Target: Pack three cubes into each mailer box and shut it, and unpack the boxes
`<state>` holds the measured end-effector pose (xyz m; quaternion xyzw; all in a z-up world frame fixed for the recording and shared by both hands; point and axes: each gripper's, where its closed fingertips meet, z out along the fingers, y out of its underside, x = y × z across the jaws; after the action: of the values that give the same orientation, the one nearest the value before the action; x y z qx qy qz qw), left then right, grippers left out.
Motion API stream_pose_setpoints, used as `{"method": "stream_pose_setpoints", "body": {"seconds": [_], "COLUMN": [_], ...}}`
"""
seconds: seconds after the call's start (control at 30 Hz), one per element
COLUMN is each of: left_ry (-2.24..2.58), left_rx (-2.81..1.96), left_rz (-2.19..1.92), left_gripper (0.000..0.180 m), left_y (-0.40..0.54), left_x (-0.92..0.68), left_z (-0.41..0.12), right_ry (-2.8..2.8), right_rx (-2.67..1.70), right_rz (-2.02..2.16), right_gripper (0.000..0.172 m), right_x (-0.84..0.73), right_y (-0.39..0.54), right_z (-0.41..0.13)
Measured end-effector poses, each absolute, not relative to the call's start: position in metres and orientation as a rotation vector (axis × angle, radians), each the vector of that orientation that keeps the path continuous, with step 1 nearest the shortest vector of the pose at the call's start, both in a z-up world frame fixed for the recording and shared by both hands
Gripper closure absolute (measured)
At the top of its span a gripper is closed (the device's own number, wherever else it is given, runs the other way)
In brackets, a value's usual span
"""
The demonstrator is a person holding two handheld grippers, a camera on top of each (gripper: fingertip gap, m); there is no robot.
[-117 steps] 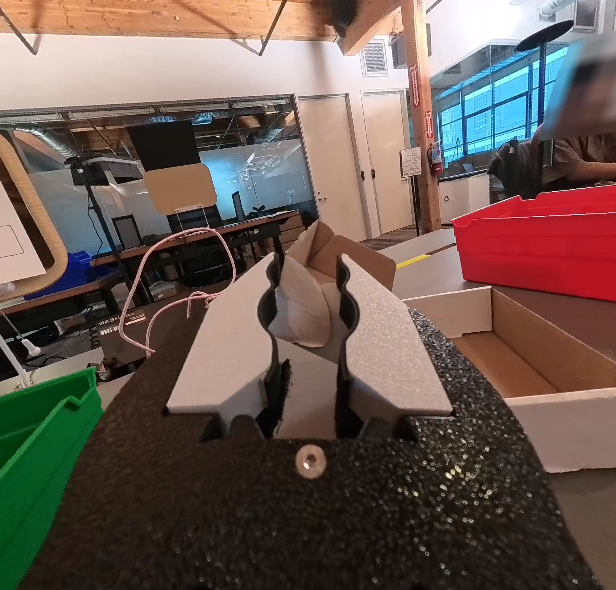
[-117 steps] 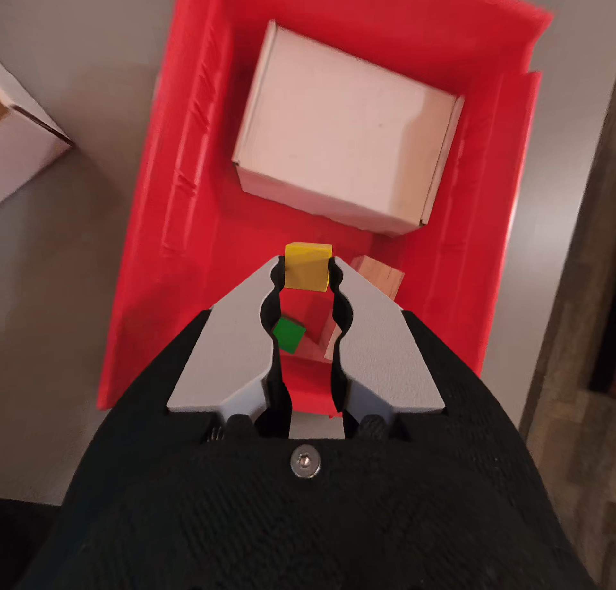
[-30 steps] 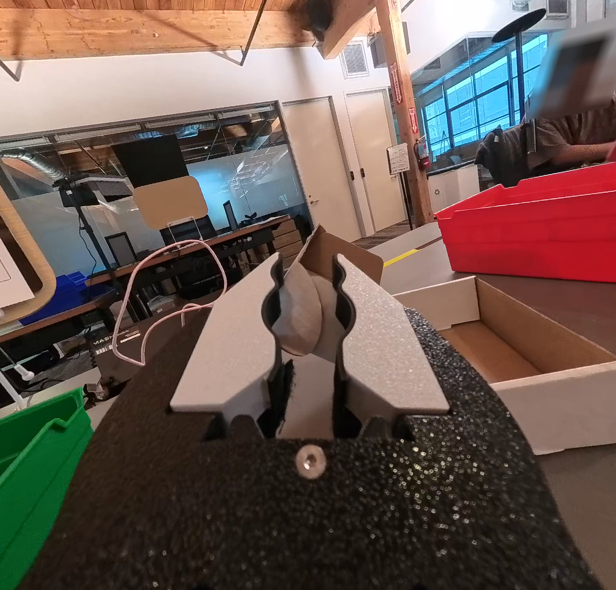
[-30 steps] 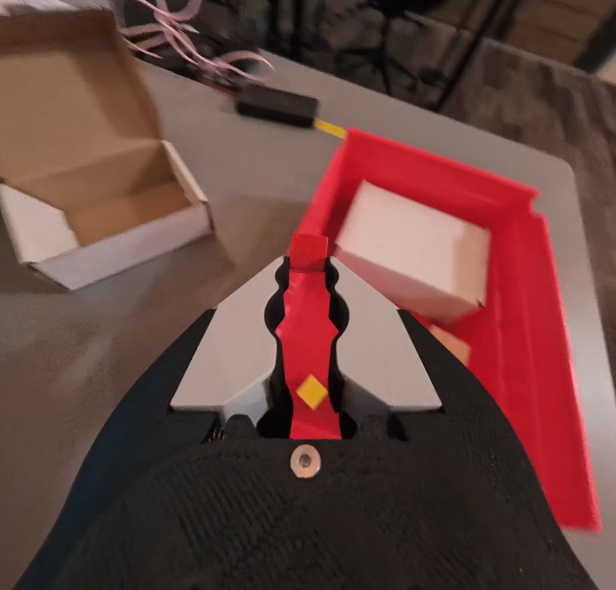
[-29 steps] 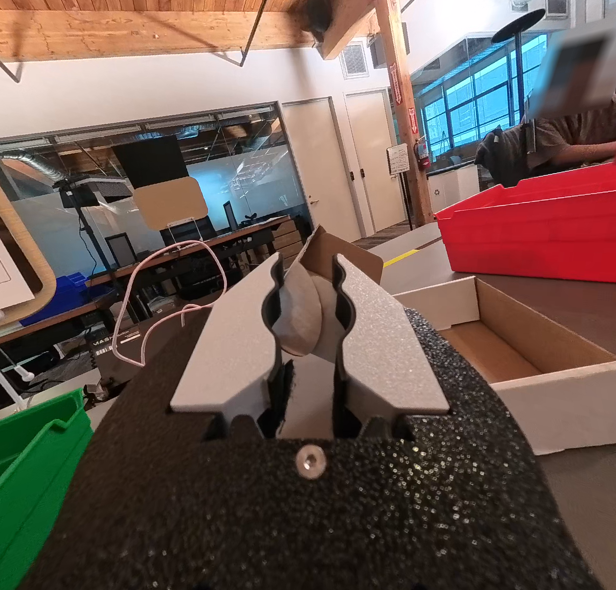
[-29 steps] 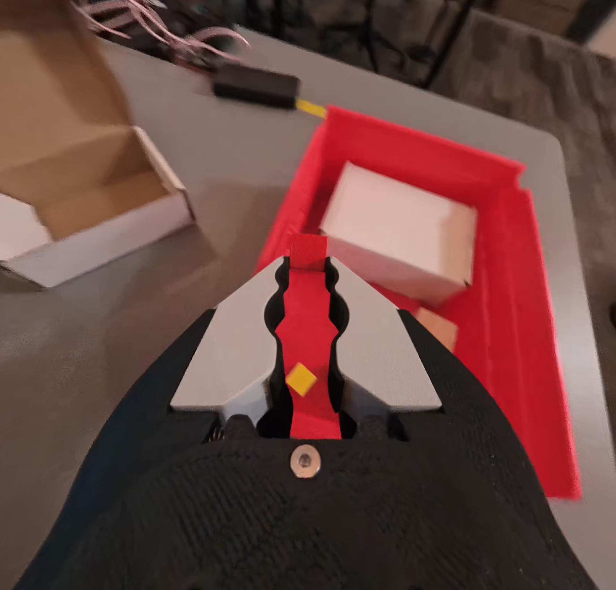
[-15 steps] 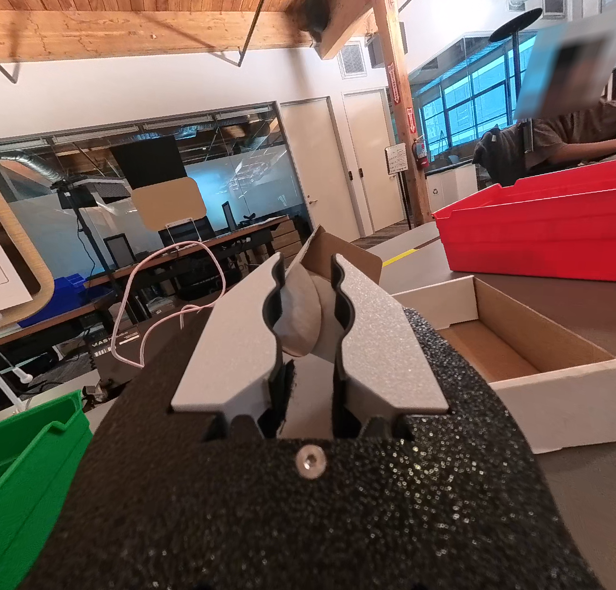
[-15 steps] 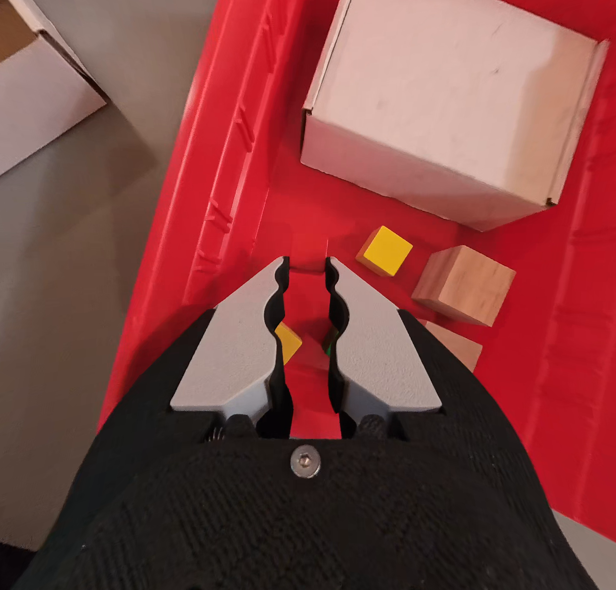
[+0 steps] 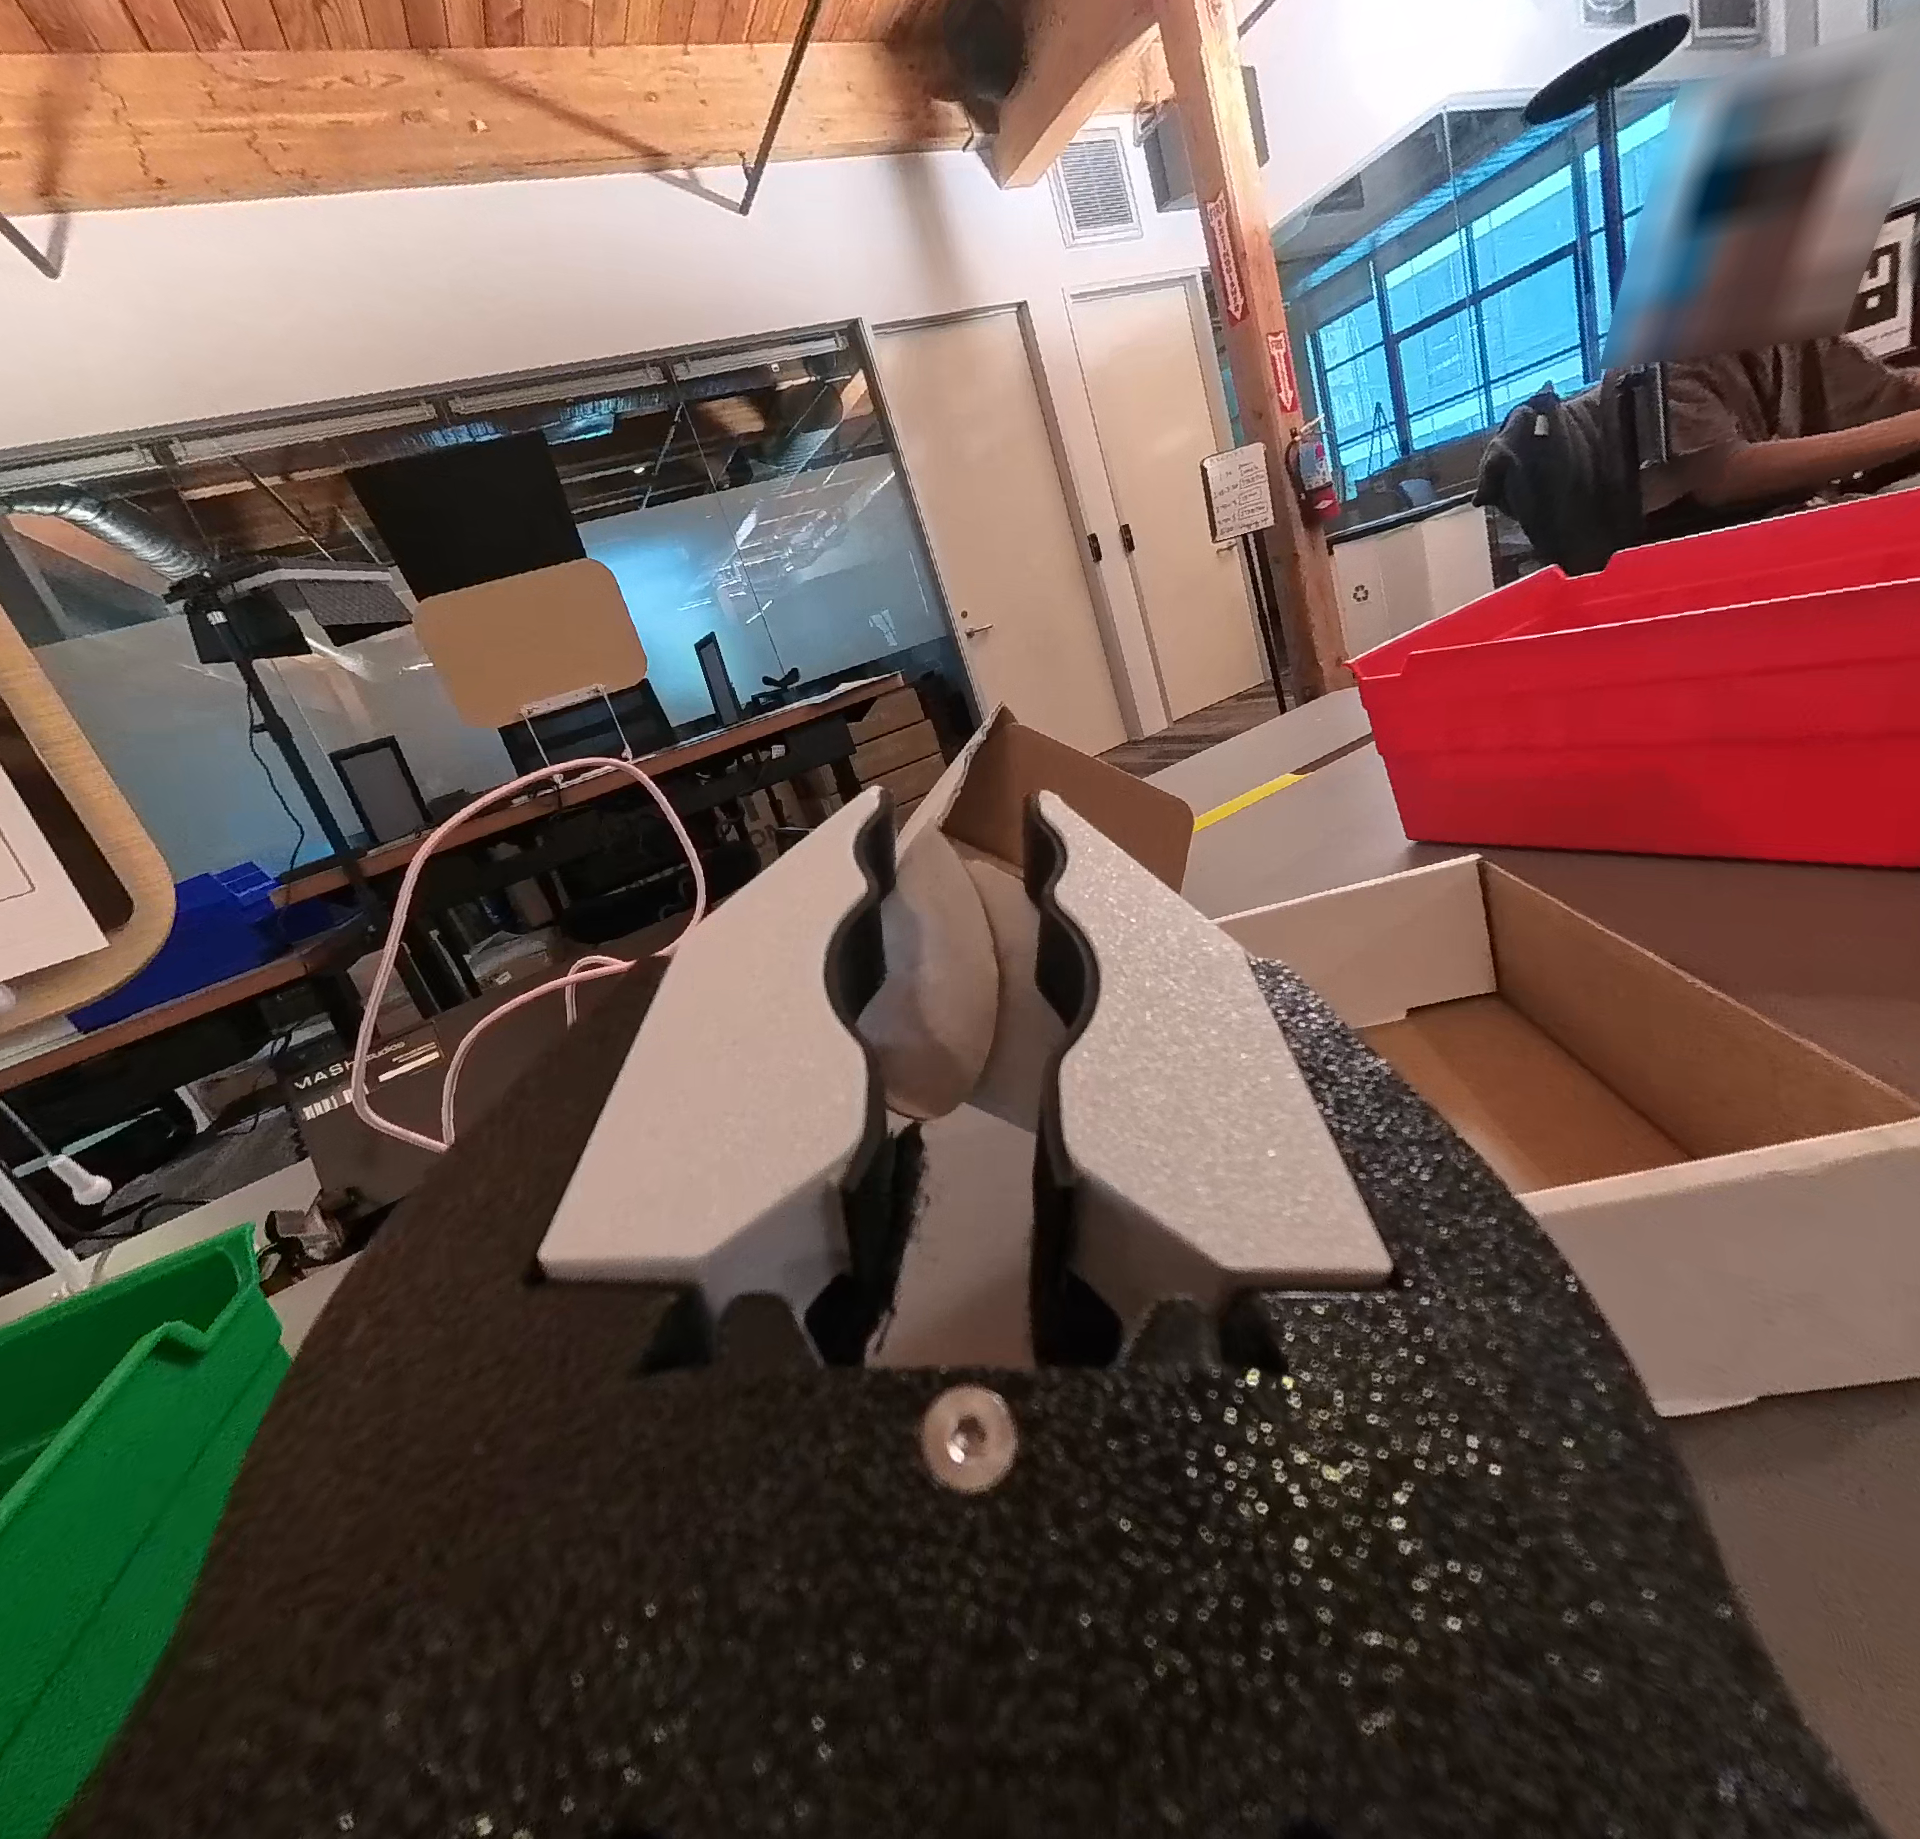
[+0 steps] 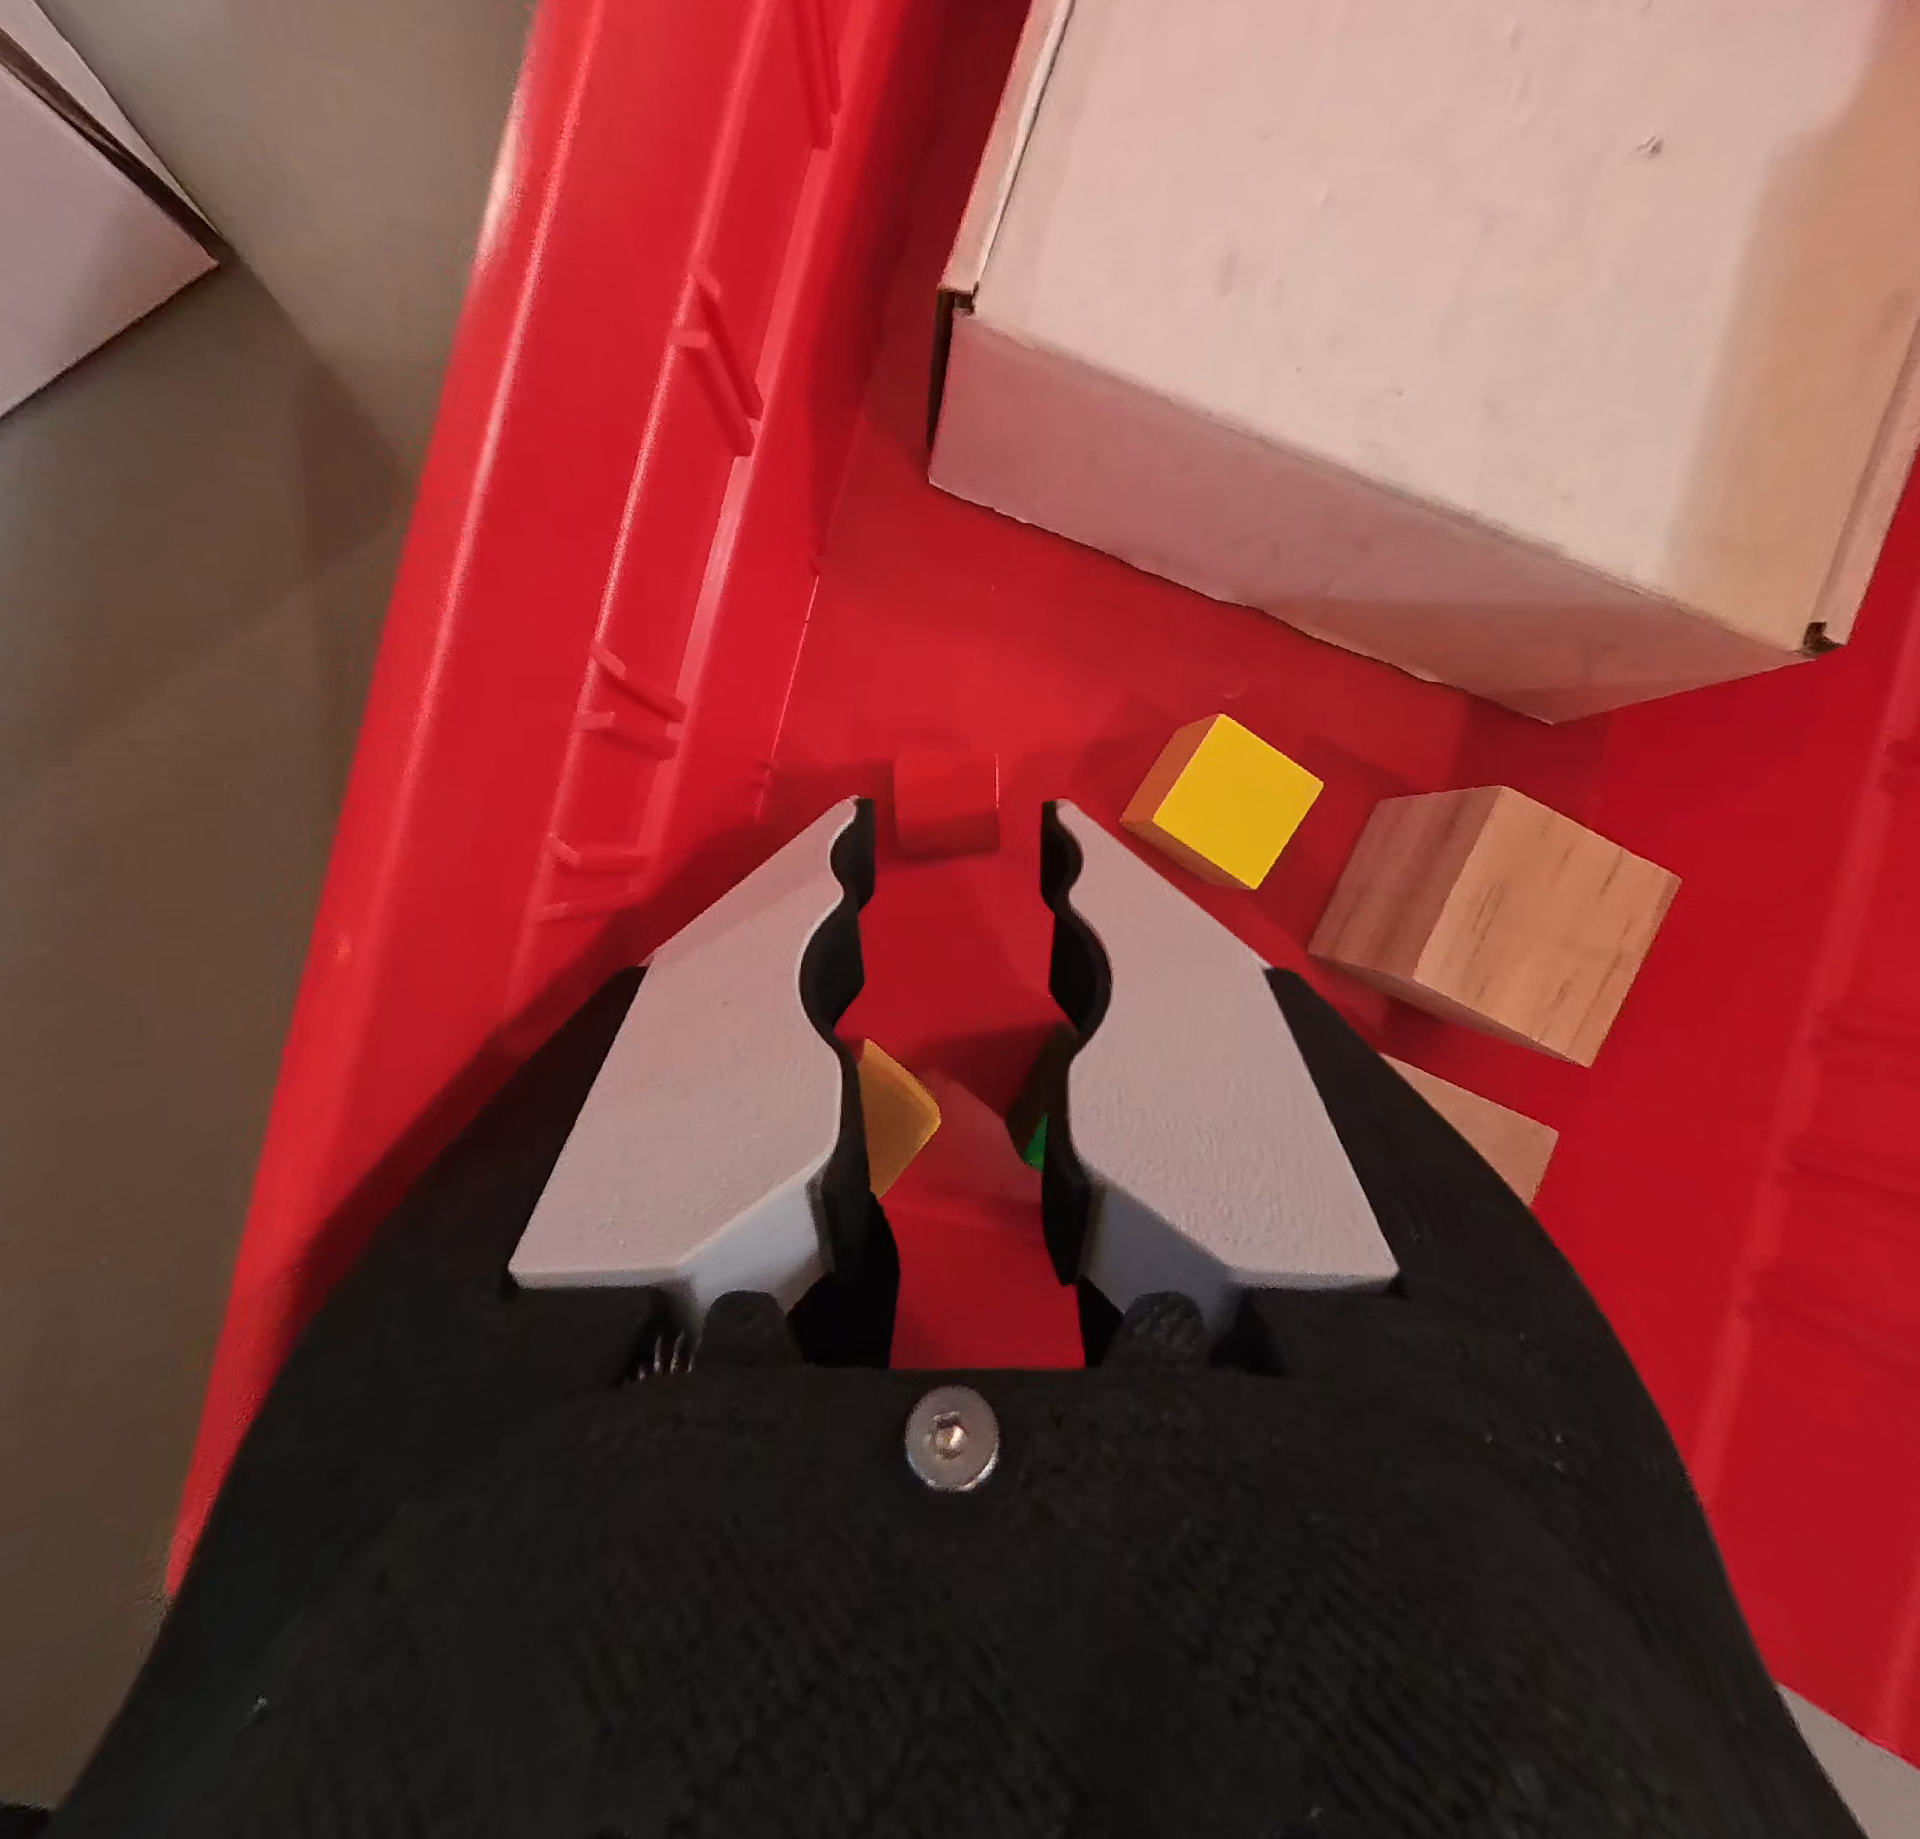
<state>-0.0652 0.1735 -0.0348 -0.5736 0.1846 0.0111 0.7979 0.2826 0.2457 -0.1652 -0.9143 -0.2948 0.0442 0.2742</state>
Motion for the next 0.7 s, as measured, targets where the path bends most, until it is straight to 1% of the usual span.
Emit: {"method": "stream_pose_setpoints", "body": {"seconds": [0.13,0.23,0.3,0.37,0.43,0.5,0.57,0.63,0.7], "left_ry": [0.399,0.402,0.408,0.415,0.444,0.491,0.531,0.540,0.540], "left_rx": [-1.231,-1.232,-1.230,-1.223,-1.222,-1.217,-1.188,-1.163,-1.140], "left_rz": [0.028,0.034,0.045,0.054,0.058,0.121,0.185,0.196,0.186], "left_gripper": [0.158,0.157,0.157,0.157,0.157,0.157,0.157,0.157,0.152], "left_y": [0.173,0.174,0.173,0.172,0.170,0.168,0.165,0.162,0.158], "left_x": [-0.065,-0.065,-0.065,-0.064,-0.060,-0.058,-0.056,-0.053,-0.049], "left_z": [-0.035,-0.035,-0.034,-0.033,-0.031,-0.030,-0.027,-0.023,-0.019], "right_ry": [-0.710,-0.608,-0.620,-0.813,-0.977,-1.133,-1.285,-1.395,-1.456], "right_rx": [-2.419,-2.264,-2.105,-1.931,-1.753,-1.630,-1.550,-1.536,-1.556], "right_rz": [0.000,-0.175,-0.101,0.047,0.107,0.116,0.200,0.296,0.378], "right_gripper": [0.138,0.139,0.141,0.139,0.109,0.110,0.113,0.116,0.120], "right_x": [0.297,0.310,0.284,0.230,0.184,0.149,0.119,0.099,0.086], "right_y": [0.248,0.245,0.236,0.216,0.197,0.177,0.154,0.138,0.128], "right_z": [-0.144,-0.098,-0.064,-0.044,-0.036,-0.046,-0.069,-0.096,-0.118]}}
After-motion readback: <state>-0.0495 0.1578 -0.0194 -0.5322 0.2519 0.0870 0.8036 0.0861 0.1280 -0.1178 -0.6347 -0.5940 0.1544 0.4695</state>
